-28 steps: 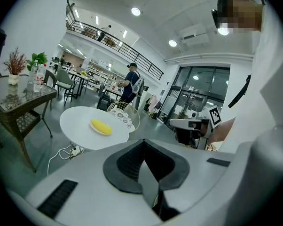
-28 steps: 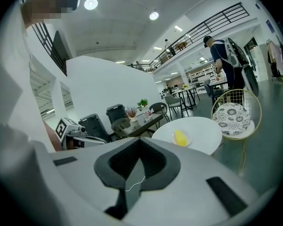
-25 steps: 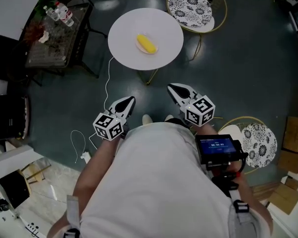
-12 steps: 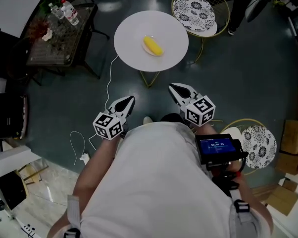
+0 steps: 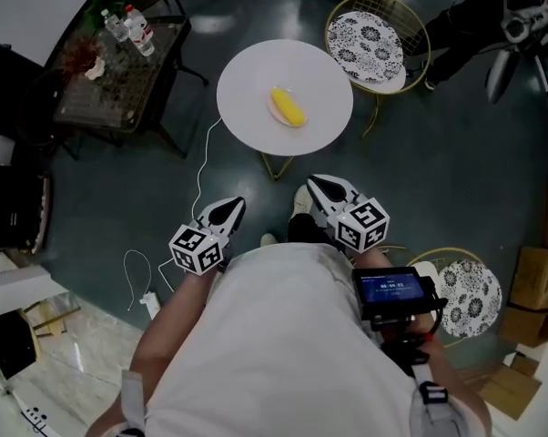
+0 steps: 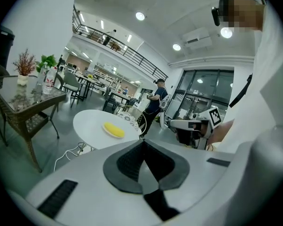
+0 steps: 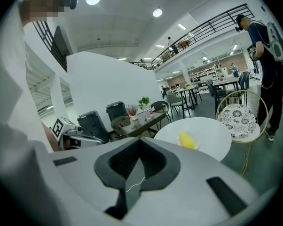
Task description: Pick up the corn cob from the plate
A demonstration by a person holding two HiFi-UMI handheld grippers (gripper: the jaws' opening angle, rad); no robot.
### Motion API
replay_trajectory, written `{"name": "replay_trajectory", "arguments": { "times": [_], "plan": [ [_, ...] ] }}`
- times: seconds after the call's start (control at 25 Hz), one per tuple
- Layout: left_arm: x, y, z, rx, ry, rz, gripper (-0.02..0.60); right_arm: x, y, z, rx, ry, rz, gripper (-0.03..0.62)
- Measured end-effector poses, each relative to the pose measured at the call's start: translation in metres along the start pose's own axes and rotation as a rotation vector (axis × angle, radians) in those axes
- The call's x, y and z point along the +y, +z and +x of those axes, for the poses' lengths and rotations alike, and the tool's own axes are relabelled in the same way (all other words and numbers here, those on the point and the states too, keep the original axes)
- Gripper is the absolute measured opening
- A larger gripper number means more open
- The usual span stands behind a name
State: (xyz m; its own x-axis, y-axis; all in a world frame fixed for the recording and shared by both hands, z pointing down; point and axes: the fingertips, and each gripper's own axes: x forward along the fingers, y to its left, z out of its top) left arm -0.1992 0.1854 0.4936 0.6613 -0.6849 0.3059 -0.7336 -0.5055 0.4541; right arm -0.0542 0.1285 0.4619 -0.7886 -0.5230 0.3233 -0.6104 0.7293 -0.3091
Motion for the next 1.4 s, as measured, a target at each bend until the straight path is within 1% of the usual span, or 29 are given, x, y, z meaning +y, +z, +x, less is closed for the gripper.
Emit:
{"name": "replay_trajectory", "arguments": {
  "times": [0.24, 0.48, 0.68, 0.84, 1.04, 1.4],
  "plan": [
    [0.013, 0.015, 0.019, -0.002, 0.034, -0.007, 0.006, -0.025, 0.012, 0.018, 0.008, 0.029, 0.002, 0.008],
    [0.031, 0.036, 0.058, 0.009, 0.048, -0.016, 0.006, -0.069, 0.033, 0.042, 0.014, 0.041, 0.007, 0.008],
    [0.037, 0.044, 0.071, 0.017, 0.052, -0.017, 0.005, -0.083, 0.036, 0.050, 0.023, 0.042, 0.013, 0.007],
    [0.036, 0.049, 0.073, 0.023, 0.056, -0.008, 0.005, -0.082, 0.039, 0.050, 0.021, 0.047, 0.016, 0.008],
    [0.049, 0.066, 0.125, 0.058, 0.073, -0.030, 0.006, -0.133, 0.049, 0.063, 0.038, 0.064, 0.040, 0.008],
    [0.048, 0.080, 0.187, 0.119, 0.083, -0.018, 0.006, -0.187, 0.061, 0.066, 0.035, 0.080, 0.056, 0.007]
  ]
}}
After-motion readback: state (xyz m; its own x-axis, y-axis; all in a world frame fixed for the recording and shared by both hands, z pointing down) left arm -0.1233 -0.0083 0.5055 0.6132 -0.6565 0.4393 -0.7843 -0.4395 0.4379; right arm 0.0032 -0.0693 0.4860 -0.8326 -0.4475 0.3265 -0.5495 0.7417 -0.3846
